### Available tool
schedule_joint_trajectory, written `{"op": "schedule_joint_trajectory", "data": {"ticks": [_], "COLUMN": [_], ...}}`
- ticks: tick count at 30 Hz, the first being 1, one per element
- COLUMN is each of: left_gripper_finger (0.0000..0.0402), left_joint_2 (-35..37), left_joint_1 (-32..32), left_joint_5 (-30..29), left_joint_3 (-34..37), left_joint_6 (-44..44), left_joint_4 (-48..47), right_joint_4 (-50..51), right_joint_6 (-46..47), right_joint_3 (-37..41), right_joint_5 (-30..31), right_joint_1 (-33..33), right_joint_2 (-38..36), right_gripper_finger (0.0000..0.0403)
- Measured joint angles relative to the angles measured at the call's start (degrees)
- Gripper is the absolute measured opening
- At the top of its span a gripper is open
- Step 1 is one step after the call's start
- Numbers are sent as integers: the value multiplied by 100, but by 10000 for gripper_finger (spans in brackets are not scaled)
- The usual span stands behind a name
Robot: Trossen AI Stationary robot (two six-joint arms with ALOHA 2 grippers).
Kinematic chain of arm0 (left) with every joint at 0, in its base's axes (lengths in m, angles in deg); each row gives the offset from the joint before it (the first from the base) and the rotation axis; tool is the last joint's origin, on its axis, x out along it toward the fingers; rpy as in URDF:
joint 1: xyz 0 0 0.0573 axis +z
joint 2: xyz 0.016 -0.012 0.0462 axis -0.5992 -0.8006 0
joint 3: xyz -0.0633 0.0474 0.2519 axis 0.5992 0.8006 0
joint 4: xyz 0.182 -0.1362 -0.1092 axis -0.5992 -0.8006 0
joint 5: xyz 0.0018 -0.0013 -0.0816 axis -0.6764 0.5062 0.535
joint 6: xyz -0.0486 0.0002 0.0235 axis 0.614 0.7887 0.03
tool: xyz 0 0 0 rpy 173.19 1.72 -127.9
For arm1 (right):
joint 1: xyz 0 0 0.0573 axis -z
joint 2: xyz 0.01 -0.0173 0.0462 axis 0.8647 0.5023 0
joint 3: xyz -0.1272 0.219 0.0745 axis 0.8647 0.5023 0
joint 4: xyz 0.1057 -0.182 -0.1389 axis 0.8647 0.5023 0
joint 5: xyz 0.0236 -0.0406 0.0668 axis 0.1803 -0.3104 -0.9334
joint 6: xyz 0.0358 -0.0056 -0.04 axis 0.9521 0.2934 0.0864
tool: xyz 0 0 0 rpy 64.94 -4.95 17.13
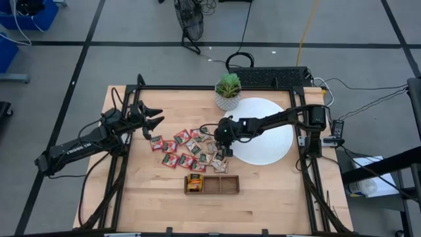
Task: Pick & Place Tea
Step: Put the light brown tea bag into the right section of the wooden organizer
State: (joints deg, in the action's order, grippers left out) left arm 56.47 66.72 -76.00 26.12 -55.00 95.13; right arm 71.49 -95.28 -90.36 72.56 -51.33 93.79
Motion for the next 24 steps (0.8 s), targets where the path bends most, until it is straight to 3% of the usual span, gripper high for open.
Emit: {"op": "schedule_joint_trajectory", "data": {"ticks": [7,12,16,19,24], "left_gripper_finger": [182,182,182,182,182], "left_joint_2": [0,0,0,0,-1], "left_joint_1": [0,2,0,1,2], "left_joint_5": [0,0,0,0,0], "left_joint_3": [0,0,0,0,0], "left_joint_6": [0,0,0,0,-2], "left_joint_4": [0,2,0,2,-6], "right_joint_4": [39,-410,-294,-399,-231], "right_joint_6": [-181,-292,-229,-143,-18], "right_joint_3": [57,11,42,26,-87], "right_joint_5": [1991,1986,1239,1144,1393], "right_joint_1": [-365,-603,-783,-944,-952], "right_joint_2": [-379,-1006,-1160,-1159,-820], "right_gripper_finger": [0,0,10,50,156]}}
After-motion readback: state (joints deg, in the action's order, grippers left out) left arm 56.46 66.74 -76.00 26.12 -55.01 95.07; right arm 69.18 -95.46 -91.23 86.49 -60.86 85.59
